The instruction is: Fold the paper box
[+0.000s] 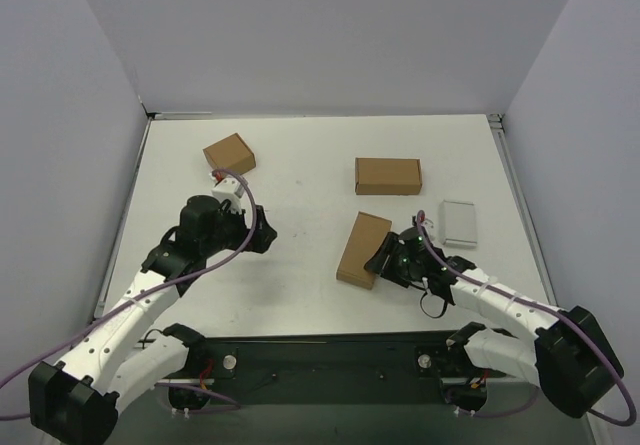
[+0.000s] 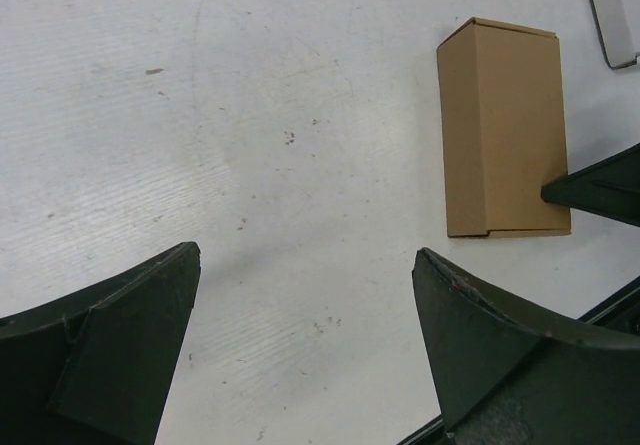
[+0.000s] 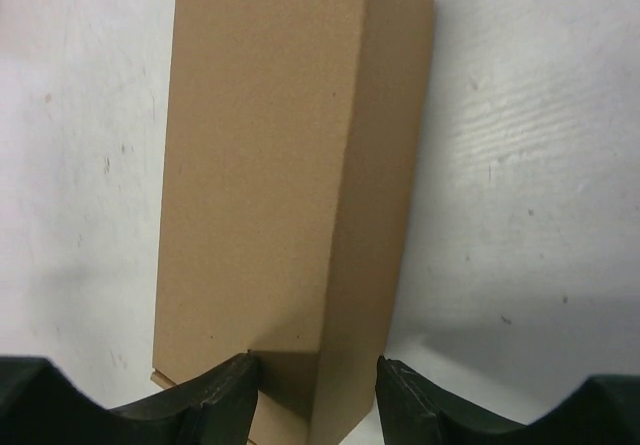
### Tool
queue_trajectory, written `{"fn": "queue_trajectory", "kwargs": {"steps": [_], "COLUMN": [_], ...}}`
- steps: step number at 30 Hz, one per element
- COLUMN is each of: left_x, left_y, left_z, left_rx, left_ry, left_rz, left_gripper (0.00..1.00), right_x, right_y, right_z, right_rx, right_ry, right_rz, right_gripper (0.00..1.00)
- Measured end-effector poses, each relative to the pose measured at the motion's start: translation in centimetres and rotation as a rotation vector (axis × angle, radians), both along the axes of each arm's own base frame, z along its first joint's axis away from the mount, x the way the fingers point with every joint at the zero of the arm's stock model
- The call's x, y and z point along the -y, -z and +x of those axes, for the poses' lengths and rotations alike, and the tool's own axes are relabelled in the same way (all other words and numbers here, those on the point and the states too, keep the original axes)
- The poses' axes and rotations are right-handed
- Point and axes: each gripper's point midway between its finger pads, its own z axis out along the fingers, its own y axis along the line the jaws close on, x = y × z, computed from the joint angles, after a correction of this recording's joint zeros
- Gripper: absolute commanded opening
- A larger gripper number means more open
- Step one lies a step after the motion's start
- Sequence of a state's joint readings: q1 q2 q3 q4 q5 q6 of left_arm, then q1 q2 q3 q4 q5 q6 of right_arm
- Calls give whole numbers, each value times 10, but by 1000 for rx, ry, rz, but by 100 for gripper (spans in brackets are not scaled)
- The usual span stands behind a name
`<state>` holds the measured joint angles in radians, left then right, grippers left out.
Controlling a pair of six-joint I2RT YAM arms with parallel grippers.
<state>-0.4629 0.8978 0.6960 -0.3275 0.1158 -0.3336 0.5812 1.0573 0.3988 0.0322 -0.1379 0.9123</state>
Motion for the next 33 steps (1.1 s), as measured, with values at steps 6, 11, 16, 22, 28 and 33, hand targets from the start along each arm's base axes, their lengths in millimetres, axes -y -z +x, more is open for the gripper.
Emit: {"fn": "queue_trajectory", "kwargs": {"steps": [6, 11, 16, 22, 28, 33], "left_x": [-22, -34, -42, -50, -53, -57], "left_y": [-5, -5, -11, -17, -24, -27], "left_z": [8, 14, 22, 27, 29, 30], "left_rx": [9, 16, 36, 72, 84, 92], "left_ry": [-28, -38, -61, -82, -114, -139], "left_rz": [8, 10, -16, -63, -89, -92], "left_gripper": [97, 97, 97, 97, 97, 97], "right_x": [1, 4, 5, 15, 67, 115], "right_y": [0, -5, -16, -64, -123, -138], "right_z": [38, 73, 100, 109, 116, 104], "right_rx": [62, 100, 132, 241, 407, 465], "right_ry": [192, 296, 329, 256, 273, 304], "right_rz": [36, 12, -21, -115, -128, -218], "right_gripper": [48, 52, 88, 98, 98, 99]}}
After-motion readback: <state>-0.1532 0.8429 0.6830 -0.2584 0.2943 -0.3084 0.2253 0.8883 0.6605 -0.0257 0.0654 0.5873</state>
